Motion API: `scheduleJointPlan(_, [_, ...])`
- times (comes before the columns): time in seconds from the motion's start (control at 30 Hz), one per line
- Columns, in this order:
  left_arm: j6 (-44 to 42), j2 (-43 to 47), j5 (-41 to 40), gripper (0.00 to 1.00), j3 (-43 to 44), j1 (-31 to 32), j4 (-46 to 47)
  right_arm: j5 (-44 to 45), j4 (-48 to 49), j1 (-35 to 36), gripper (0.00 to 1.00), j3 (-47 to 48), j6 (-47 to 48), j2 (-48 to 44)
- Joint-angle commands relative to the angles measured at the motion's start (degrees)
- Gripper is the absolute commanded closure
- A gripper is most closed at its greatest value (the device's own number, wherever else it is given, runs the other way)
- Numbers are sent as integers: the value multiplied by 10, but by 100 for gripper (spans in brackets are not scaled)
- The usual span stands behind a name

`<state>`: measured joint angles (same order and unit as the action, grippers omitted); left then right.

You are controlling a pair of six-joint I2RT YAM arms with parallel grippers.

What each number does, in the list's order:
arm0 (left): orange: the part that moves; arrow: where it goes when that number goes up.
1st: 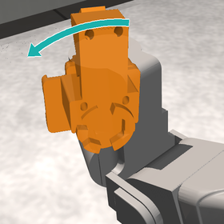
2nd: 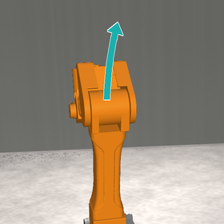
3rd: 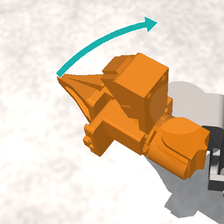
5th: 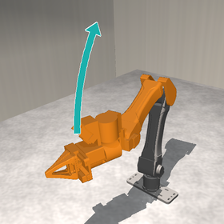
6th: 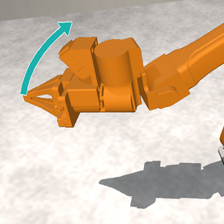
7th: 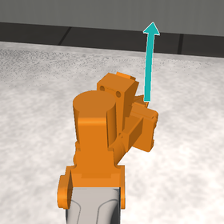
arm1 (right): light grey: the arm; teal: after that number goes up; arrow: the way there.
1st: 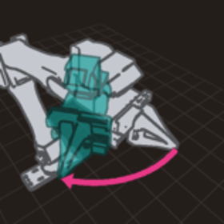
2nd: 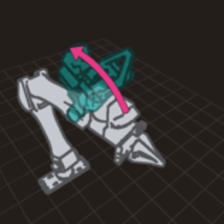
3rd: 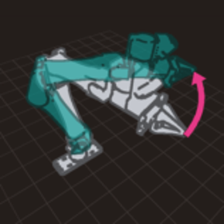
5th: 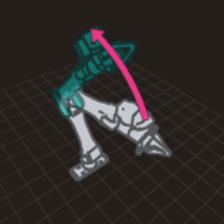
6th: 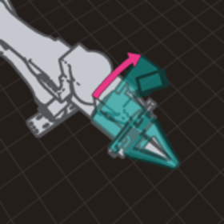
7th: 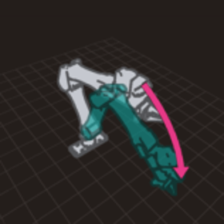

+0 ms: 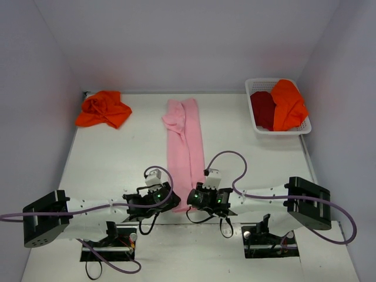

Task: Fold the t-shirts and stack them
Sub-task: Fold the tshirt

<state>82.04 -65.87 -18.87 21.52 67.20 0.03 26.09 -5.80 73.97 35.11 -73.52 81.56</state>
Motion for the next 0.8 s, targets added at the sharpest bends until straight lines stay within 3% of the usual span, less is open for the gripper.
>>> scheduleJointPlan(0.0, [11,-13,-14,66,5,6,-12,28,-10,5,70,18,-15,2])
scheduleJointPlan(0.1, [10,-22,-13,73,7,5,-10,28,-10,5,77,17,-18,-1])
scheduleJointPlan(0.2, [9,-30,-10,89,10,5,-10,27,-10,4,84,16,-18,-2])
scheduleJointPlan(0.23, [9,-32,-10,99,12,5,-10,27,-10,4,87,17,-18,-2])
scheduleJointPlan(0.37, [9,-30,-13,100,16,6,-11,27,-10,5,99,18,-17,-5])
scheduleJointPlan(0.77, [-23,14,-43,100,66,2,-77,41,-31,5,100,50,8,-32])
